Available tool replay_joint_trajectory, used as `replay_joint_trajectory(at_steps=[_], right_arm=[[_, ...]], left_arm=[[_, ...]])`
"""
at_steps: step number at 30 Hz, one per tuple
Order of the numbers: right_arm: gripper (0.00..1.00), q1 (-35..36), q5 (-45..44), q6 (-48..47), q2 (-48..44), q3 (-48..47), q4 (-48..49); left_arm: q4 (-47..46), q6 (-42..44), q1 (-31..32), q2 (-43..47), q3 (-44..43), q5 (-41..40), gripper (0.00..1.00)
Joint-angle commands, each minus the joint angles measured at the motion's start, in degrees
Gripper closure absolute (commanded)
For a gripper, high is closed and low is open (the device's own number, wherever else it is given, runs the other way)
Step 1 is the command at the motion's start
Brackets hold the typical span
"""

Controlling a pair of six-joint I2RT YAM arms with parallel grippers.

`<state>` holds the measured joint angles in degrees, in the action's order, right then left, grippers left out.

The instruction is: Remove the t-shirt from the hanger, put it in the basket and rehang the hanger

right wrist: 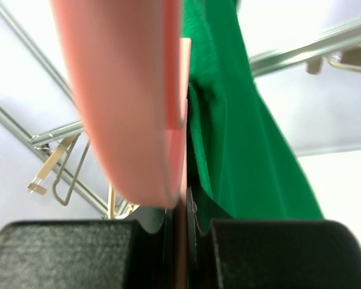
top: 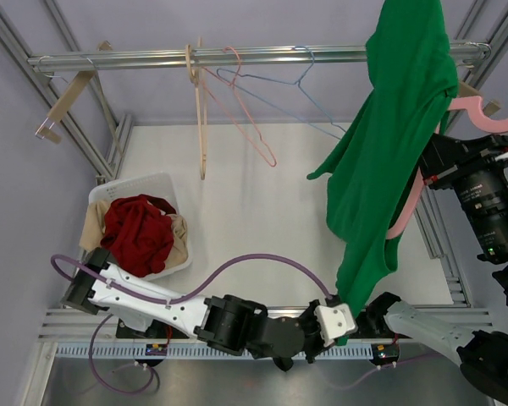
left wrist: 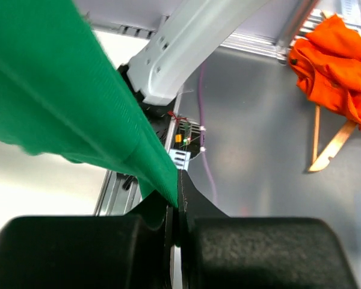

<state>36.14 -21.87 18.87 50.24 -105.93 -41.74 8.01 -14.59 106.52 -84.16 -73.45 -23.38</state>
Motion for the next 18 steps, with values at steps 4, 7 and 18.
replay_joint_trajectory(at_steps=[4, 7, 18], right_arm=[[1.0, 0.2, 3.9, -1.7, 2.3, -10.2, 9.0], [1.0, 0.2, 8.8, -0.2, -0.4, -9.8, 7.2], [1.0, 0.2, 19.1, 3.1, 1.7, -28.6, -11.5]], left_arm=[[0.1, -8.2, 2.9, 6.1, 10.0, -2.4, 1.0], [3.3, -8.0, 2.9, 8.9, 10.8, -5.2, 1.0], [16.3, -4.8, 2.8, 5.7, 3.9, -16.9, 1.0]])
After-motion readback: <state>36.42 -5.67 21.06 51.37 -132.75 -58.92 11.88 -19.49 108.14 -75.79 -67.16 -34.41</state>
